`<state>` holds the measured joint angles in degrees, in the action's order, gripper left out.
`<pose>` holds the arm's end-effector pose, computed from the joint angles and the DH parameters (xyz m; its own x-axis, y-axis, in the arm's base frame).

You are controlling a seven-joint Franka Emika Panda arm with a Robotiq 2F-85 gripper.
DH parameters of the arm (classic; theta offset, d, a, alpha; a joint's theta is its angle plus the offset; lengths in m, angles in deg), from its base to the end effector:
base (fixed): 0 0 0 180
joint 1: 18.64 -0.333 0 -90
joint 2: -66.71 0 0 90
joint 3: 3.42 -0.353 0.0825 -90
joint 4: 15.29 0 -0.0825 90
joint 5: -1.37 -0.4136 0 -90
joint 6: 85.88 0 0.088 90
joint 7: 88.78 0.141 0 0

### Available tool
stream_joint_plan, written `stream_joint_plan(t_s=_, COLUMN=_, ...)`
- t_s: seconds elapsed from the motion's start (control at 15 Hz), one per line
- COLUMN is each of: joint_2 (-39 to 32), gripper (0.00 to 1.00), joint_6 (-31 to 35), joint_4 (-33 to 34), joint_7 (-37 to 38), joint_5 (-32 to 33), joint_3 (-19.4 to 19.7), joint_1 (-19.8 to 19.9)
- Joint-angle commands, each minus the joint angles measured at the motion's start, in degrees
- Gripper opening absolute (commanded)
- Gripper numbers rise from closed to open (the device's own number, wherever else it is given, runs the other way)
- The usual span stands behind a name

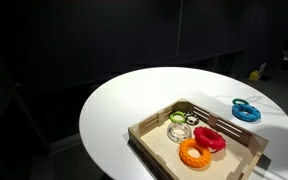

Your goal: Remove the blue ring from the wooden tray and put it on the table

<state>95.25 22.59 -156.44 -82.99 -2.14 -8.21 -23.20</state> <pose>0.3889 0.0714 0.4519 0.9968 0.0293 -0.0747 0.0287 -0.9995 -0.0091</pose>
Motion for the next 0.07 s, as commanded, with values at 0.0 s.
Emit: stream_joint_plan(t_s=0.0, joint_2=-0.01, gripper=1.00, joint_6=-0.14, joint_4=0.10, joint_7=-0.06, joint_5=-0.07, joint_3=-0.17, joint_1=0.18)
